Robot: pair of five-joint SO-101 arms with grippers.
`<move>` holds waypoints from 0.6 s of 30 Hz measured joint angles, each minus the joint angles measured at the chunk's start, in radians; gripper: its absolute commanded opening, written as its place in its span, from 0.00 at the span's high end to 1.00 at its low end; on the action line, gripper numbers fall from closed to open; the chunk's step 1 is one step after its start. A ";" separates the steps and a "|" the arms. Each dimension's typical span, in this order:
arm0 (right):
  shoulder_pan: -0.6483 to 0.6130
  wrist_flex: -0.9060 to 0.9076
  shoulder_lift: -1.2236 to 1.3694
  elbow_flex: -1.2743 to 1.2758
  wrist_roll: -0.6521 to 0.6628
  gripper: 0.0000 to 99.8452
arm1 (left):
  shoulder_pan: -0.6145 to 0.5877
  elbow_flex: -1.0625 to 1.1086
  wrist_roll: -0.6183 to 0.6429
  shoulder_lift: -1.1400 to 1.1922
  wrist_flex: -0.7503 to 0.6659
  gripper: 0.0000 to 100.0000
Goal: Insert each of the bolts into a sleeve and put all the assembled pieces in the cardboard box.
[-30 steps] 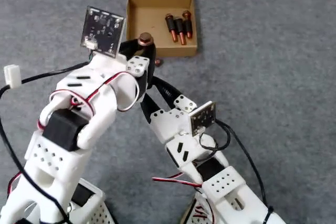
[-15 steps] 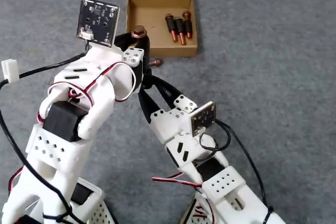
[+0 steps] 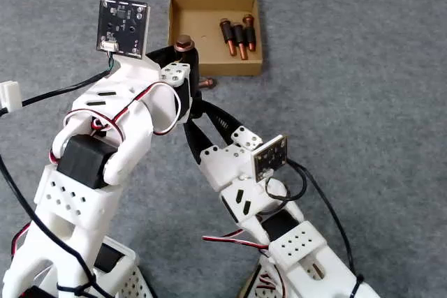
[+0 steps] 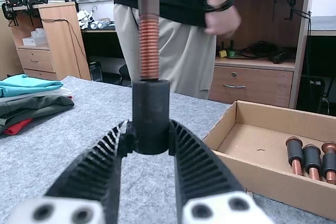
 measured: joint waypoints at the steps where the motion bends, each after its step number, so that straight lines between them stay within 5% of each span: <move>1: 0.000 0.000 0.000 0.000 0.000 1.00 | 0.000 0.011 0.002 0.000 0.000 0.98; 13: 0.000 0.000 0.000 0.000 0.000 1.00 | 0.009 0.081 0.002 0.002 0.000 0.97; 18: 0.000 0.000 0.000 0.000 0.000 1.00 | 0.009 0.081 0.002 0.002 0.031 0.86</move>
